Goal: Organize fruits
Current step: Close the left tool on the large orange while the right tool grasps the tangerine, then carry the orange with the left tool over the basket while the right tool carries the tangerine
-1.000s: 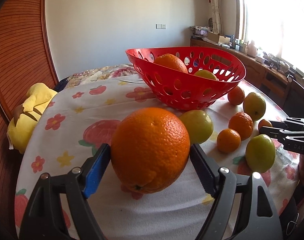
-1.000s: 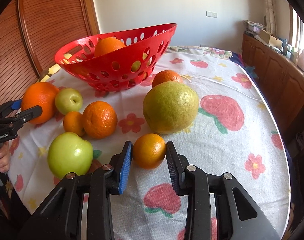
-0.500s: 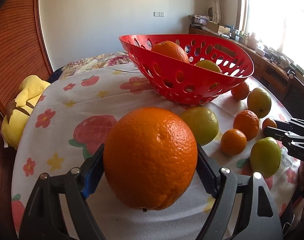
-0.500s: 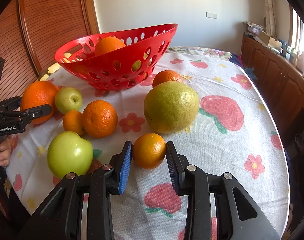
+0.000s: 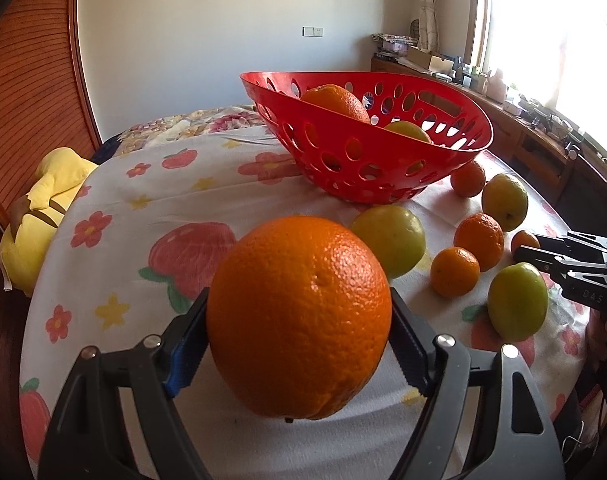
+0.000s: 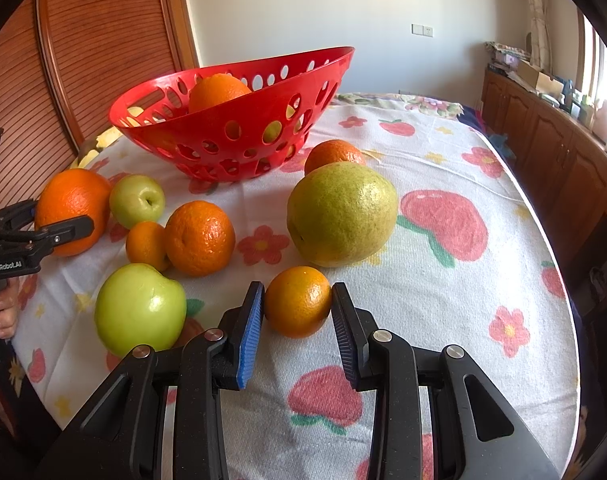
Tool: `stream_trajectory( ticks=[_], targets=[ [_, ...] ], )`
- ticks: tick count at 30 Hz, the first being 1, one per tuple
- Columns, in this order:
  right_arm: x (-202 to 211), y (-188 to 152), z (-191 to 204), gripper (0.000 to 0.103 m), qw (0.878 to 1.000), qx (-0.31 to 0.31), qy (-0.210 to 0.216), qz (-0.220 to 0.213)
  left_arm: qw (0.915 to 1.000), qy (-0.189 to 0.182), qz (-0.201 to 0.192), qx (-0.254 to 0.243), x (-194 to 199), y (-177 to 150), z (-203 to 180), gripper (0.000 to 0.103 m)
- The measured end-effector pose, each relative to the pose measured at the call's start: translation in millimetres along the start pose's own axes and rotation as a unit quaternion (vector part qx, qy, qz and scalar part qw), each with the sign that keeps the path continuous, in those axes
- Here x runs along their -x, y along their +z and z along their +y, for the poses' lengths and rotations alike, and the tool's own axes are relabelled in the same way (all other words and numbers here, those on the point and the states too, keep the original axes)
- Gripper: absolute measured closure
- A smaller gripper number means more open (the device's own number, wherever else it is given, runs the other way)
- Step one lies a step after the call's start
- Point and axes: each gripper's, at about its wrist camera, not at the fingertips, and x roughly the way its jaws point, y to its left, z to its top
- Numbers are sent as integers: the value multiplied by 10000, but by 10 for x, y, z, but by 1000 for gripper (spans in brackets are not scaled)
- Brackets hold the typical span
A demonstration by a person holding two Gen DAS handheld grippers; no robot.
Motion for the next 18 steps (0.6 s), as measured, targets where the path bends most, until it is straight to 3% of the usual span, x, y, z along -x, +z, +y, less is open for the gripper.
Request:
stream_trajectory(
  ticks=[9,18],
  targets=[
    [-22,7,8,69,10000,-14,42,38,9998,-98,-159,14,165,-23,-13,24],
    [-9,20,99,70,9997,187,-156,-11,9984,-199,-523,-58,453,161,-73,24]
  ],
)
